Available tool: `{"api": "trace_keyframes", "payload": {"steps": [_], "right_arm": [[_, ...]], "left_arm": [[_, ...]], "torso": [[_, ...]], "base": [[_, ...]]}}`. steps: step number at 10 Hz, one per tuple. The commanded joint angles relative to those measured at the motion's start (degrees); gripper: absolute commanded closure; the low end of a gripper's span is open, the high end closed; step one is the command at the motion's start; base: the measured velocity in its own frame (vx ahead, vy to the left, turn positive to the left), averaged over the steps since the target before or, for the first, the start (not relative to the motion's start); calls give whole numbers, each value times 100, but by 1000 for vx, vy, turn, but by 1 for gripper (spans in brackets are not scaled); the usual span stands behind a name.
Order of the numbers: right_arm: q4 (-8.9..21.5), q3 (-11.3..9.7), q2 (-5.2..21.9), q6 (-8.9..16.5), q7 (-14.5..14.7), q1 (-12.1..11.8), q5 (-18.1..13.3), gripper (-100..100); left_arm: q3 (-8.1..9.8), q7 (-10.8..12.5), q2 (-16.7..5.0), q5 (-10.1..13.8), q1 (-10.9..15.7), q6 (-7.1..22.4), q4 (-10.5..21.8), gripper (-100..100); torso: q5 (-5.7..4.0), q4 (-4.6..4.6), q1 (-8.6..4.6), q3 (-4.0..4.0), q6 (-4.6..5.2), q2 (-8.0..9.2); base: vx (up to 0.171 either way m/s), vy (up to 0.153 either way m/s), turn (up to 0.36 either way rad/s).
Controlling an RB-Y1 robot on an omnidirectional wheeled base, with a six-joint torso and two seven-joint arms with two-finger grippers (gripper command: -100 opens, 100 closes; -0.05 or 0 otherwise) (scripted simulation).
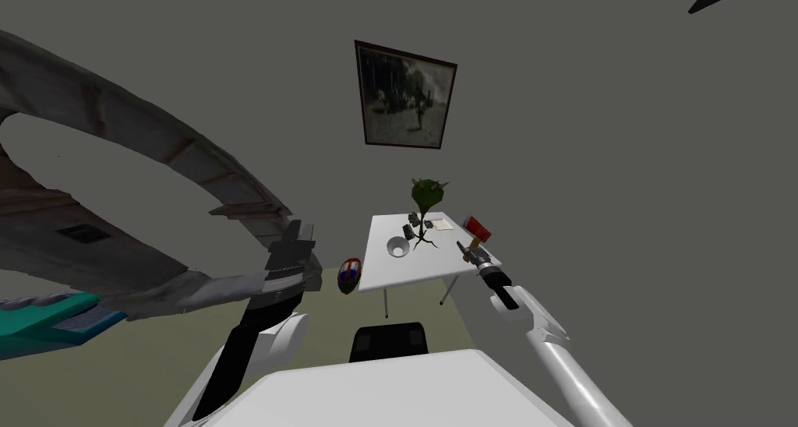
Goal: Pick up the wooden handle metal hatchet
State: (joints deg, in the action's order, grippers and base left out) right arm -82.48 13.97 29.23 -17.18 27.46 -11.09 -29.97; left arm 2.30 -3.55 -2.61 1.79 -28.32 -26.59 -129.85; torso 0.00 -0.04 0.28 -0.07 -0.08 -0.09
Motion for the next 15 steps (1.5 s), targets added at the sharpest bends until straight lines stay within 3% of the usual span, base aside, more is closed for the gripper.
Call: {"api": "trace_keyframes", "payload": {"steps": [1, 3, 4, 5, 8, 9, 12, 13, 15], "right_arm": [[286, -65, 124, -227, 18, 265, 81, -100], [634, -65, 124, -227, 18, 265, 81, -100], [772, -191, 365, -485, 64, 535, 247, -100], [889, -191, 365, -569, 64, 638, 247, -100], [1331, -191, 365, -615, 64, 638, 247, -100], [1529, -317, 605, -886, 111, 919, 413, -100], [1929, -317, 605, -1003, 111, 1011, 413, -100], [2185, -443, 846, -1302, 157, 1348, 578, -100], [2541, -443, 846, -1392, 157, 1385, 578, -100]], "left_arm": [[0, 0, 0, 0, 0, 0, 0, 0], [0, 0, 0, 0, 1, 0, 0, 0], [0, 0, -1, 0, 1, 0, 0, 0], [0, 0, 0, 0, 0, 0, 0, 0], [0, 0, -1, 0, 1, 0, 0, 0], [0, 0, -1, 0, 1, 0, 0, 0], [0, 0, 0, 0, 1, 0, 0, 0], [0, 0, -1, 0, 1, 0, 0, 0], [0, 0, 0, 0, 1, 0, 0, 0]], "torso": [[0, 0, 0, 0, 0, 0], [1, -2, -4, -3, -2, -5], [-2, -1, -17, 0, -1, 1], [1, 0, -2, -1, 0, -2], [-2, -1, -13, -2, -1, -2], [-3, -1, -20, 0, -1, 1], [2, -2, 0, -2, -2, -3], [-1, -1, -13, -1, -1, 0], [2, -2, 6, -3, -2, -4]], "base": [[32, 85, -121], [8, 19, 8], [9, 53, -153], [10, 75, -89], [9, 18, 12], [22, 53, -144], [11, 49, -25], [24, 39, -143], [11, 68, -40]]}}
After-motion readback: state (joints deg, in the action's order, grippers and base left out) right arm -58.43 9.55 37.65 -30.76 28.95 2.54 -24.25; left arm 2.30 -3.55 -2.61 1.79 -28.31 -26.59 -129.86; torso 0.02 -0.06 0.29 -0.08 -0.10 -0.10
